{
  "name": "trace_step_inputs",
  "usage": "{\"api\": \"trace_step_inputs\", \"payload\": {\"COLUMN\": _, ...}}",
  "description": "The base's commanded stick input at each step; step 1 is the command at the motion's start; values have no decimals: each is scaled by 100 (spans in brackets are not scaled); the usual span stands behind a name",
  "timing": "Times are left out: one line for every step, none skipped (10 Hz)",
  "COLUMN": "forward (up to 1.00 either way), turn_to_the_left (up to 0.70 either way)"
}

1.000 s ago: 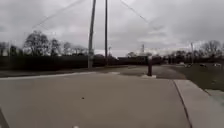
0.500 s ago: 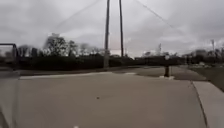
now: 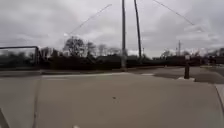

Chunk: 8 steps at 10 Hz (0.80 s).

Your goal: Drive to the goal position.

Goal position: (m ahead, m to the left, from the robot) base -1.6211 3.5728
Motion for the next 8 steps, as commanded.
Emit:
{"api": "trace_step_inputs", "payload": {"forward": 0, "turn_to_the_left": 70}}
{"api": "trace_step_inputs", "payload": {"forward": 0, "turn_to_the_left": 70}}
{"api": "trace_step_inputs", "payload": {"forward": 0, "turn_to_the_left": 70}}
{"api": "trace_step_inputs", "payload": {"forward": 0, "turn_to_the_left": 70}}
{"api": "trace_step_inputs", "payload": {"forward": 0, "turn_to_the_left": 70}}
{"api": "trace_step_inputs", "payload": {"forward": 0, "turn_to_the_left": 70}}
{"api": "trace_step_inputs", "payload": {"forward": 0, "turn_to_the_left": 70}}
{"api": "trace_step_inputs", "payload": {"forward": 0, "turn_to_the_left": 70}}
